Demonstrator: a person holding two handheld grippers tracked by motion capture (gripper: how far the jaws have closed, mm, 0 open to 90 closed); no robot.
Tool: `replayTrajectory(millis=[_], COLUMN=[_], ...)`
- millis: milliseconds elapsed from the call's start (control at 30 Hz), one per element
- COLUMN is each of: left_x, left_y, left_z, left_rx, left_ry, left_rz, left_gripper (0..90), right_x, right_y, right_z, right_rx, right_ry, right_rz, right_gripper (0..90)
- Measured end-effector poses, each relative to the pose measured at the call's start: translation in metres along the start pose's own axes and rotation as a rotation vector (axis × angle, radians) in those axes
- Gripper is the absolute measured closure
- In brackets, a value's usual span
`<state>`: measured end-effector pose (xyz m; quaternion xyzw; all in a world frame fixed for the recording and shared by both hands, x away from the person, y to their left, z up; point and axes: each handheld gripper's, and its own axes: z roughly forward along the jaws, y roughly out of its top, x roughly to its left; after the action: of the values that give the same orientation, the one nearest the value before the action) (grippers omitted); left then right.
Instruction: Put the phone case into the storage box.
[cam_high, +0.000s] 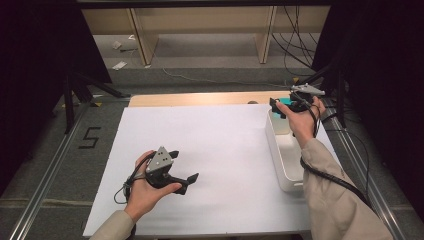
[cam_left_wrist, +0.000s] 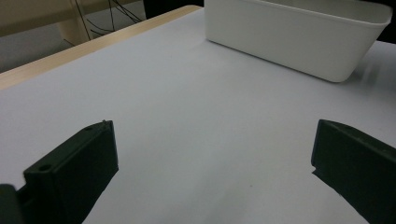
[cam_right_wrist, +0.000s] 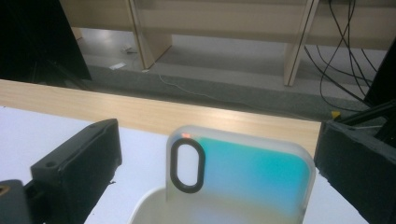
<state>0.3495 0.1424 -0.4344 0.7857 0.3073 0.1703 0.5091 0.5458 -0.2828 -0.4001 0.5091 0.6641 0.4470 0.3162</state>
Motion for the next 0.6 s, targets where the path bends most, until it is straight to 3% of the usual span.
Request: replayTrajectory(millis=[333,600], left_x=[-0.0002,0.0002], left_y=[0.0002,-0.0001], left_z=[0.0003,0.0001], left_rx=[0.001,0.000], left_ry=[0.001,0.001], left_rz=[0.001,-0.001], left_gripper=[0.0,0.0], right_x=[0.0020,-0.0014], right_y=[0.0017,0.0019], right_z=[-0.0069,-0.0046], right_rx=[-0.014,-0.009], right_ry=[0.005,-0.019], right_rz=[-0.014,-0.014], right_gripper=[3.1,3.0])
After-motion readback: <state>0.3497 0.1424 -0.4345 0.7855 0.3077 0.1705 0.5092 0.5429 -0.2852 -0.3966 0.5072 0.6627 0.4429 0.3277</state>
